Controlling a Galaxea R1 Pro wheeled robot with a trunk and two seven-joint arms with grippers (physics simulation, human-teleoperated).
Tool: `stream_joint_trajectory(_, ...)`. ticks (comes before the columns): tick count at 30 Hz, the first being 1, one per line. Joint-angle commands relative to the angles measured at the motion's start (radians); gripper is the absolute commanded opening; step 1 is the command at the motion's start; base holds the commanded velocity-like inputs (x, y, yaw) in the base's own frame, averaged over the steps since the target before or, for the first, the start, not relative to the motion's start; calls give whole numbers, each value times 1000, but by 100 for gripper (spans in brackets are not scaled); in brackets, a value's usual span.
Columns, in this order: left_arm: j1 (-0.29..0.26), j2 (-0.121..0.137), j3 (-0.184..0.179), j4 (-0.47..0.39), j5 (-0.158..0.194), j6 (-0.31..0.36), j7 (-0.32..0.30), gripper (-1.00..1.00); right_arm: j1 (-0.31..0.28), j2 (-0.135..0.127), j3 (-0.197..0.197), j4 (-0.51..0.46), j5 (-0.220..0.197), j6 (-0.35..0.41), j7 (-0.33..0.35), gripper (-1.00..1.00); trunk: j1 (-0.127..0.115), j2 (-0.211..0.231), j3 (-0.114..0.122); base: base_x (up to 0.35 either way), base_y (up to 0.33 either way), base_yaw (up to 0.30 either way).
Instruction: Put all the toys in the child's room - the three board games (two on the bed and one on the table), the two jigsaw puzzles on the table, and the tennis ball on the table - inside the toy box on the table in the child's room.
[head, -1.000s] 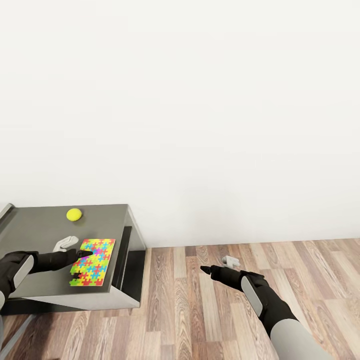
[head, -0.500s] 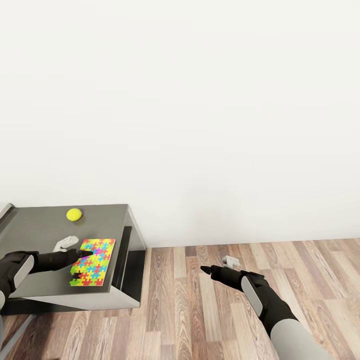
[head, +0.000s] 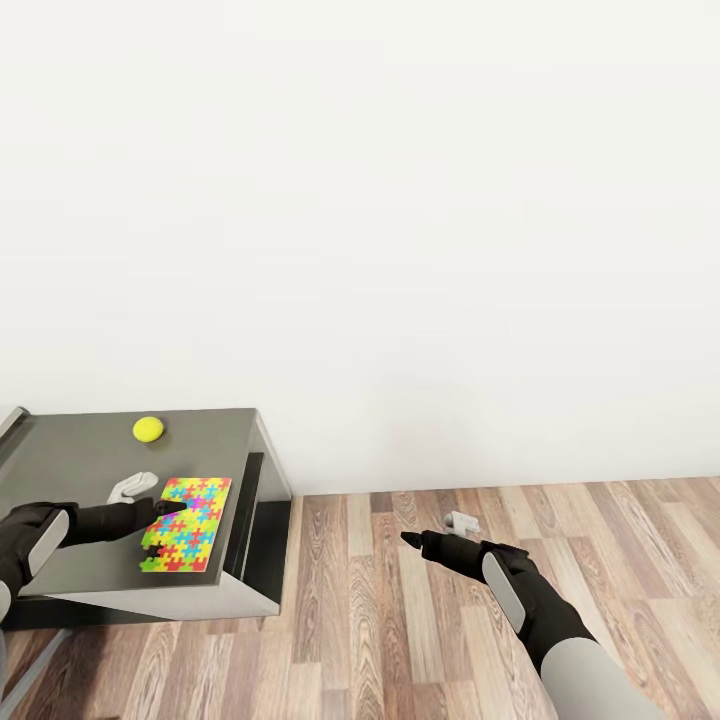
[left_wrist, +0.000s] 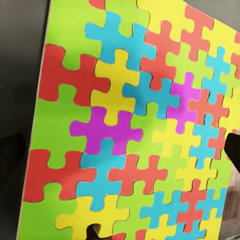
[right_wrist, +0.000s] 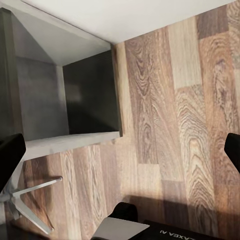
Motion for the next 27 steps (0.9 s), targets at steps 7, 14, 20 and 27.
stream_joint_trajectory(7,-1,-1,3,0,2,6,-4,100,0,0,0,-1,-6,6,-1,100,1,-2,-2,0,0,0)
stream_joint_trajectory(14,-1,-2,0,0,-2,6,-76,100,0,0,0,-1,-6,6,0,100,1,-2,-2,0,0,0)
stream_joint_trajectory(20,-1,-2,-2,0,-3,6,-94,100,0,0,0,-1,-7,6,0,100,1,-2,-2,0,0,0)
stream_joint_trajectory(27,-1,-3,-2,0,-3,7,-96,100,0,-1,0,-1,-7,6,0,100,1,-2,-2,0,0,0)
